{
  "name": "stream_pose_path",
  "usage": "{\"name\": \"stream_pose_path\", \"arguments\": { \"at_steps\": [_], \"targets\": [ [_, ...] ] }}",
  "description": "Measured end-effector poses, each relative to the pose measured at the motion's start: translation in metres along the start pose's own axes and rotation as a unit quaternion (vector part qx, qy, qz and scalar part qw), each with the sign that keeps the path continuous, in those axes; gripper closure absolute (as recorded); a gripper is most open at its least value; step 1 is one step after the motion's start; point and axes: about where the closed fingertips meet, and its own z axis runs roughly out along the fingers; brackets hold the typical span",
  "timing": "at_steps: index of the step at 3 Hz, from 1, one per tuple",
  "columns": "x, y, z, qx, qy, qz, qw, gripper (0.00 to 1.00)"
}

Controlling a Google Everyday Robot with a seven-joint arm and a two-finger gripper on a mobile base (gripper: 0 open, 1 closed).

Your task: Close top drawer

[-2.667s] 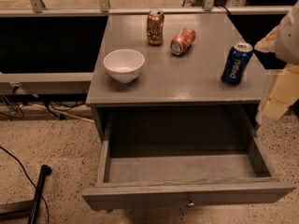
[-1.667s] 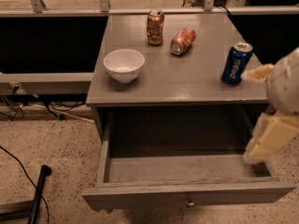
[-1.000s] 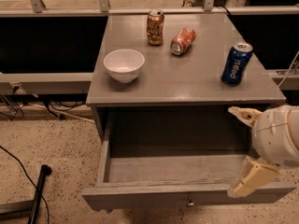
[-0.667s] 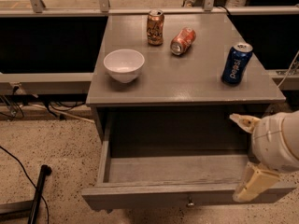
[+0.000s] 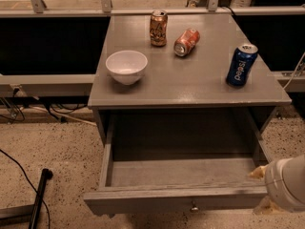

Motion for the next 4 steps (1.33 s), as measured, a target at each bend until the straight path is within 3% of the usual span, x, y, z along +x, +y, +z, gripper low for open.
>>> {"name": "stream_pose_path", "arguments": {
  "at_steps": [1, 2, 4],
  "targets": [
    [0.023, 0.018, 0.020, -0.013, 0.020, -0.014, 0.9996, 0.64],
    [0.034, 0.039, 0.048, -0.033, 0.027, -0.025, 0.9988, 0.96],
    [0.034, 0.039, 0.047, -0.032, 0.027, -0.025, 0.9988, 1.00]
  ]
}}
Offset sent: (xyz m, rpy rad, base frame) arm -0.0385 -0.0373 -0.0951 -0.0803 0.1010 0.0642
